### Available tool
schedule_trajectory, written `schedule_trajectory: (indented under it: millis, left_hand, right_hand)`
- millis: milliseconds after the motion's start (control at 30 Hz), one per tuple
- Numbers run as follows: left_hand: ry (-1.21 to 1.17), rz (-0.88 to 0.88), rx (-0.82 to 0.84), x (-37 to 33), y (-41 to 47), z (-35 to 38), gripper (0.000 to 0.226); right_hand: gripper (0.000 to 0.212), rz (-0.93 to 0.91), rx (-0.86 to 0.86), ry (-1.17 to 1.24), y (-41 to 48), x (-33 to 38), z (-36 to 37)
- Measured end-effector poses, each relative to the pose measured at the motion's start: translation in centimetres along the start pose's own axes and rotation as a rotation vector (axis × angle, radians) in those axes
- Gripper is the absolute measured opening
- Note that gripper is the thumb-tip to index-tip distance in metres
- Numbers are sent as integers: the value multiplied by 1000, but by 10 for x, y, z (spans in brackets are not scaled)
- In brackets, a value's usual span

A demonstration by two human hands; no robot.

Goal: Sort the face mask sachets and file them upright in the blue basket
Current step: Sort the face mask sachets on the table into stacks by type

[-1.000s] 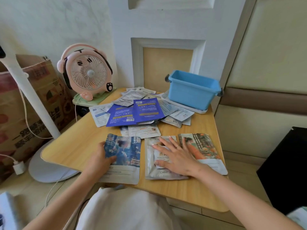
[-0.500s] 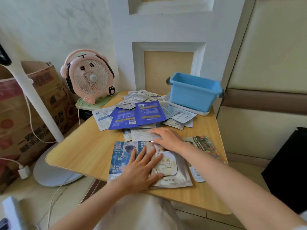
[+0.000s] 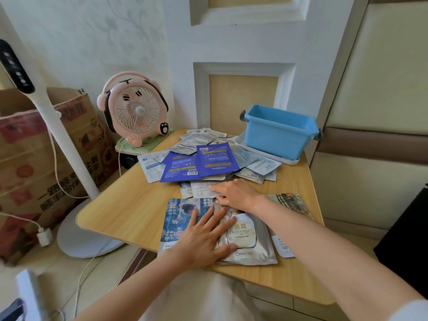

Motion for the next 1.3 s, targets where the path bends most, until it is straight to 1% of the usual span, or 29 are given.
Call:
schedule_trajectory:
  millis: [67,100,133,200,233,267,300,333,367,400,433,467,500,533,567,600,633,667,700,733,767,833,900,967,1033,1100,1167,1233,1300]
  left_hand:
    - [-11,0,-16,2,-2,0,87]
    - [-10,-2,-23,3,-3,0,87]
    - [-11,-7,-30,3,-3,0,86]
    - [-14,-5,-31,3,-4,1,86]
    - [-22,5,-15,3,-3,0,86]
    - [-56,5,0,3,-3,-1,85]
    - [-147,-21,-14,3,-2,-5,80]
    - [-315,-85,-77,4,-1,-12,66]
    - [-567,-205,-197,6,1,-19,48]
    - [-826,-385,-339,9,5,-25,38]
    - [-1050,-559,-463,15,9,-32,38]
    - [-1230,-679,-522,20,13,-38,45]
    - [-1394,-730,-513,26,18,-42,54]
    - [-1556,-726,-457,31,24,-44,64]
    - [-1676,-692,-378,32,28,-48,71]
    - [-1716,-654,-314,31,30,-53,71]
    - [-1693,-607,-274,28,31,-56,60]
    - [-1637,-558,-253,24,32,-57,43]
    - [-1583,-519,-260,20,34,-57,24]
    - [-1553,-494,-281,14,36,-57,12]
    - [-1529,-481,-323,10,39,-54,7]
    - [-1496,-492,-408,2,45,-52,4]
    - [-1429,-478,-369,-5,51,-53,12]
    - [-1265,-422,-291,-5,56,-51,21]
    - [-843,-399,-373,13,60,-43,22]
    - [-394,-476,-427,38,63,-35,21]
    - [-119,-552,-343,58,65,-25,30]
    - [-61,-585,-258,73,66,-16,42]
    - [-97,-564,-235,84,68,-9,59]
  right_hand:
    - [31,-76,-16,-102,-1,3,7]
    - [25,-78,-78,-142,0,3,7]
    - [17,-60,-190,-154,3,1,4]
    - [10,155,-480,105,8,-8,-20]
    - [12,315,-592,287,10,-18,-35]
    - [13,462,-642,492,11,-28,-50]
    - [12,565,-632,698,12,-38,-64]
    - [9,616,-598,889,11,-44,-77]
    - [6,635,-566,1042,7,-48,-87]
    - [9,643,-535,1146,2,-50,-95]
    - [14,647,-497,1212,-3,-52,-99]
    - [18,650,-450,1241,-9,-54,-101]
    - [19,658,-392,1252,-14,-56,-100]
    - [19,662,-328,1245,-18,-58,-96]
    - [19,665,-270,1231,-21,-59,-92]
    - [18,667,-230,1216,-23,-59,-89]
    - [18,677,-212,1205,-25,-59,-86]
    - [17,702,-222,1200,-26,-58,-84]
    - [15,745,-258,1204,-28,-59,-81]
    - [13,803,-295,1248,-30,-60,-79]
    - [11,870,-307,1342,-33,-61,-77]
    - [16,965,-188,1537,-41,-60,-71]
    - [15,995,-69,1561,-52,-61,-65]
    - [15,1070,-129,1415,-67,-71,-65]
    - [16,1175,-194,1196,-87,-89,-63]
    - [18,1217,-110,998,-107,-103,-56]
    - [24,1218,17,839,-120,-105,-47]
    - [52,1154,36,575,-127,-101,-38]
    - [81,966,-58,288,-127,-90,-40]
Point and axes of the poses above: each hand's wrist, its own y-axis towards the middle knuckle, its own z-axis out of the palm, x = y × z, the point moved 2 cm from there along y, towards the middle knuckle, and after that the axes turned 9 degrees about -x, right-handed, at the moved point
